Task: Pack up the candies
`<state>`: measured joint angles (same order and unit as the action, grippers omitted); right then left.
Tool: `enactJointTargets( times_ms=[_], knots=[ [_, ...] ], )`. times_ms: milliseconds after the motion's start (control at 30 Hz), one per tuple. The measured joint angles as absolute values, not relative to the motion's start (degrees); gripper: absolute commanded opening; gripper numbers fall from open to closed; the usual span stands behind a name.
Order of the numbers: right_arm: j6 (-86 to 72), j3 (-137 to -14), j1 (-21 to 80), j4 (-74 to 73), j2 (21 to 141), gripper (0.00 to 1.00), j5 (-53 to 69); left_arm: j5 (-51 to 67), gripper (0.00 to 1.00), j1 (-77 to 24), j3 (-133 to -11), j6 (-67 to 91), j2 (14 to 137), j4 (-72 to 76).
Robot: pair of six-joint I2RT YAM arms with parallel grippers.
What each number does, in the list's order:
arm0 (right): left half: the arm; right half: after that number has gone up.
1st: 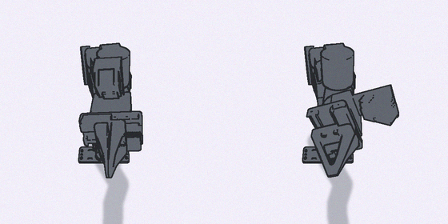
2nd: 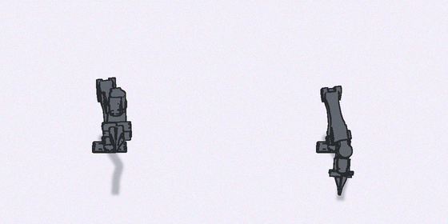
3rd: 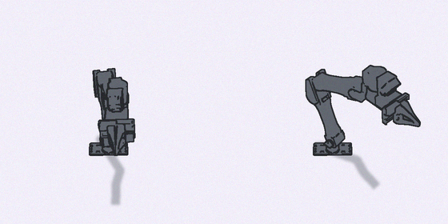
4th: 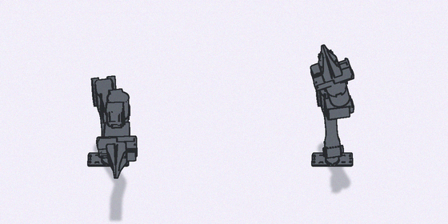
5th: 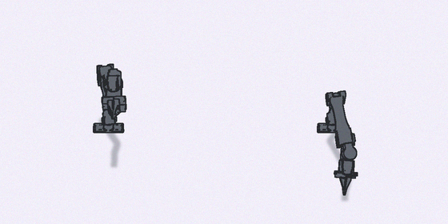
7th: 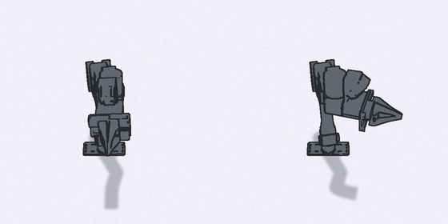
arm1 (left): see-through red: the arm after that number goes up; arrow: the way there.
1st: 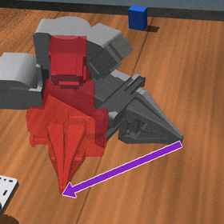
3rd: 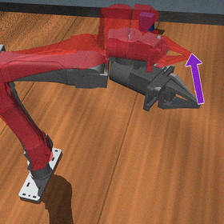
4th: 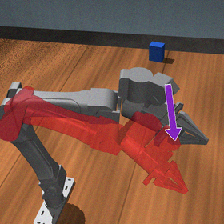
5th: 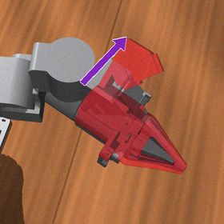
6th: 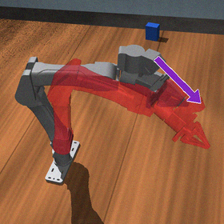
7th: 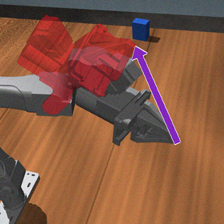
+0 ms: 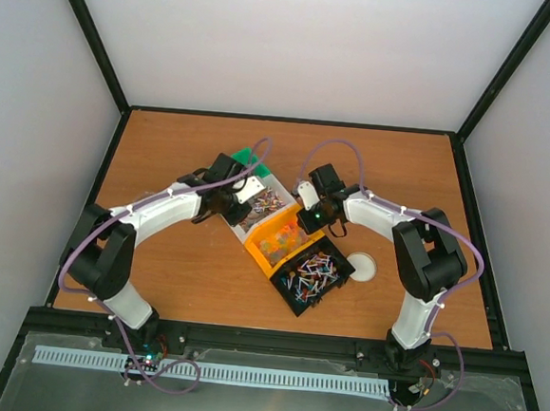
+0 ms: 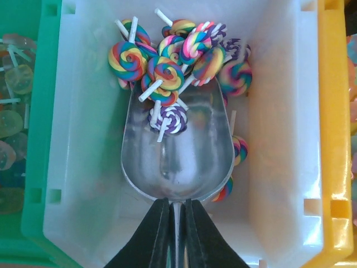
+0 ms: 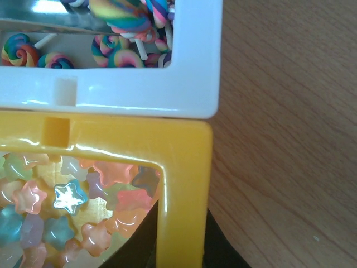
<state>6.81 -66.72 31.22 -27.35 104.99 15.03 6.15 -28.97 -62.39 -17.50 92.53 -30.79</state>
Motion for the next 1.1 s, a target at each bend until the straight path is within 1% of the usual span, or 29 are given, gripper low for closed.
enactJointTargets(
  times_ms=[133,300,433,533,867,1100],
  knots=[
    [6.57,-66.72,31.16,-27.27,104.95,0.03,14.26,7.18,0.01,-28.95,-56.16,-17.17,90.08,-22.57],
    [6.33,-66.67,31.16,-27.22,104.81,0.03,13.74,7.62,0.01,-28.47,-50.72,-17.10,87.42,-16.16],
    [6.17,-66.19,31.16,-26.61,104.60,0.03,13.76,9.72,0.01,-26.83,-42.41,-17.19,80.60,-11.92],
    [6.31,-65.82,31.40,-26.28,104.40,0.03,13.93,11.27,0.01,-25.78,-38.46,-17.43,75.55,-9.54],
    [7.09,-65.06,31.09,-25.65,103.96,0.03,14.28,15.33,0.01,-22.72,-33.34,-17.54,67.22,-6.11],
    [7.38,-65.08,30.33,-26.00,103.96,0.03,14.74,16.25,0.01,-22.17,-29.69,-17.12,59.66,-6.92]
  ],
)
